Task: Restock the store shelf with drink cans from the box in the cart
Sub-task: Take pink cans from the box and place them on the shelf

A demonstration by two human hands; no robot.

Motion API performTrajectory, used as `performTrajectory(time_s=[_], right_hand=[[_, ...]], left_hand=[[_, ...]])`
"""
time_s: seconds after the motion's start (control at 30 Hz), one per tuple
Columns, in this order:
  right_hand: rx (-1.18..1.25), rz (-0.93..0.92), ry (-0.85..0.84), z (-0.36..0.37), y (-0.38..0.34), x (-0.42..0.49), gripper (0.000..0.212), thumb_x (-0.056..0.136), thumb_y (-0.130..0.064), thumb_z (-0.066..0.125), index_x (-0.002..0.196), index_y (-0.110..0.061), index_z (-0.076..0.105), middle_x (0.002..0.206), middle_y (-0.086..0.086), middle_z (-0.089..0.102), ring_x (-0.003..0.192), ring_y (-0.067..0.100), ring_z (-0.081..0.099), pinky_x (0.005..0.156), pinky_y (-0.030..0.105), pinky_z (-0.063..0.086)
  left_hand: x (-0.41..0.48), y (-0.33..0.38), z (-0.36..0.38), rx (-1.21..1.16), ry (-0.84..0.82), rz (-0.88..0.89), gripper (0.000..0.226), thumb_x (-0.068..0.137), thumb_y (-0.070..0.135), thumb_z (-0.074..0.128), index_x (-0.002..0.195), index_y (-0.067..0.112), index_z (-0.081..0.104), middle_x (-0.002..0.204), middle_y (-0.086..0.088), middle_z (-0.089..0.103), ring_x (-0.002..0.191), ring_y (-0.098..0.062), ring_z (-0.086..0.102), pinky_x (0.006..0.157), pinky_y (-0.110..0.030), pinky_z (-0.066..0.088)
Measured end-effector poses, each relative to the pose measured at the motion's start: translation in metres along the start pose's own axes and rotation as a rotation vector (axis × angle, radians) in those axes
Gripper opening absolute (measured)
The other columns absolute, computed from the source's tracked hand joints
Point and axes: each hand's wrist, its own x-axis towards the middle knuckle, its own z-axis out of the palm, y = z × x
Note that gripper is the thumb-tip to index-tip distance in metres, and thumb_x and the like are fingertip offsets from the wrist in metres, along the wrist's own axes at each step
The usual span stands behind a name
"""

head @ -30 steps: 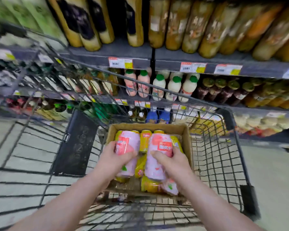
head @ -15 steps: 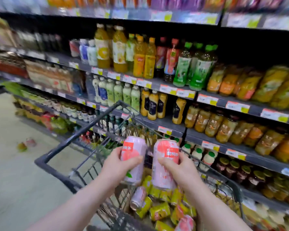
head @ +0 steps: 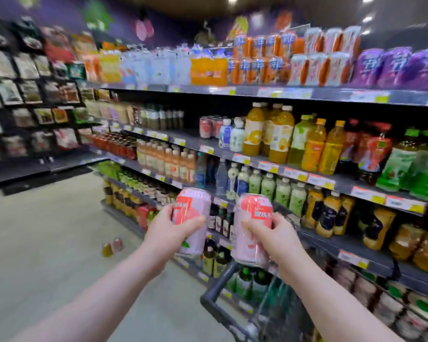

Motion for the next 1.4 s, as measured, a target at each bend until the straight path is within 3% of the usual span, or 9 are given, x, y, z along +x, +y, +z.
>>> performTrajectory(time_s=[0.07,0.2,0.47,0.7,0.87,1.03,1.17,1.3,1.4], right_hand=[[0.023,0.001,-0.018,0.04,-0.009,0.012,0.03,0.074,-0.029,0.074,0.099,-0.023,0.061,0.092,0.0,0.071,0.08,0.018,0.069,0.076,0.039,0.058],[0.038,-0.003,-0.048,0.103,-0.026,0.037,0.029,0.074,-0.029,0.074,0.098,-0.023,0.06,0.089,-0.002,0.07,0.073,0.013,0.069,0.051,0.021,0.051],[-0.036,-0.005,-0.015,0.177,-0.034,0.133,0.043,0.075,-0.029,0.074,0.113,-0.019,0.056,0.103,0.002,0.068,0.087,0.017,0.068,0.067,0.029,0.056],[-0.015,-0.024,-0.003,0.226,-0.032,0.276,0.053,0.069,-0.033,0.078,0.116,-0.021,0.055,0.101,-0.004,0.067,0.086,0.011,0.066,0.058,0.022,0.049],[-0.013,-0.043,0.032,0.241,-0.047,0.375,0.053,0.067,-0.031,0.08,0.113,-0.023,0.054,0.104,-0.003,0.067,0.09,0.013,0.066,0.071,0.03,0.056],[-0.038,-0.02,0.072,0.249,-0.053,0.441,0.062,0.065,-0.031,0.082,0.118,-0.022,0.052,0.105,-0.004,0.066,0.09,0.011,0.065,0.067,0.026,0.053],[-0.115,-0.029,0.151,0.254,-0.056,0.493,0.06,0.064,-0.032,0.081,0.116,-0.021,0.055,0.106,-0.002,0.066,0.094,0.014,0.064,0.081,0.034,0.054],[-0.089,-0.032,0.242,0.264,-0.058,0.551,0.049,0.067,-0.023,0.079,0.111,-0.018,0.057,0.1,-0.001,0.067,0.089,0.014,0.064,0.071,0.028,0.051],[-0.125,-0.032,0.327,0.278,-0.059,0.599,0.053,0.065,-0.025,0.08,0.112,-0.019,0.055,0.103,0.001,0.066,0.094,0.018,0.064,0.082,0.038,0.054]], left_hand=[[0.024,-0.005,-0.037,-0.017,-0.001,0.006,0.057,0.049,0.051,0.076,0.097,0.027,0.059,0.097,0.0,0.07,0.089,-0.021,0.067,0.077,-0.039,0.056],[0.072,-0.019,-0.092,-0.068,-0.032,-0.024,0.056,0.065,0.038,0.08,0.112,0.02,0.056,0.105,-0.007,0.068,0.095,-0.026,0.067,0.084,-0.051,0.055],[0.185,-0.052,-0.126,-0.126,-0.096,-0.043,0.051,0.068,0.031,0.08,0.112,0.021,0.056,0.101,-0.004,0.07,0.089,-0.022,0.07,0.068,-0.037,0.057],[0.33,-0.054,-0.125,-0.105,-0.102,-0.027,0.046,0.07,0.028,0.079,0.11,0.022,0.057,0.1,-0.002,0.071,0.085,-0.018,0.071,0.059,-0.027,0.055],[0.43,-0.048,-0.112,-0.124,-0.133,0.0,0.05,0.071,0.028,0.078,0.115,0.02,0.056,0.104,-0.003,0.07,0.089,-0.02,0.07,0.06,-0.027,0.055],[0.511,-0.058,-0.096,-0.153,-0.153,0.001,0.049,0.072,0.025,0.079,0.115,0.019,0.056,0.103,-0.005,0.07,0.09,-0.022,0.069,0.072,-0.037,0.057],[0.579,-0.059,-0.078,-0.184,-0.221,0.039,0.04,0.072,0.023,0.077,0.108,0.022,0.058,0.095,-0.001,0.072,0.078,-0.013,0.072,0.053,-0.022,0.053],[0.653,-0.059,-0.059,-0.198,-0.305,0.076,0.042,0.073,0.02,0.077,0.11,0.018,0.058,0.1,-0.004,0.072,0.087,-0.019,0.07,0.062,-0.028,0.055],[0.71,-0.058,-0.051,-0.169,-0.348,0.123,0.048,0.072,0.021,0.078,0.116,0.017,0.056,0.103,-0.004,0.07,0.091,-0.019,0.068,0.071,-0.032,0.055]])
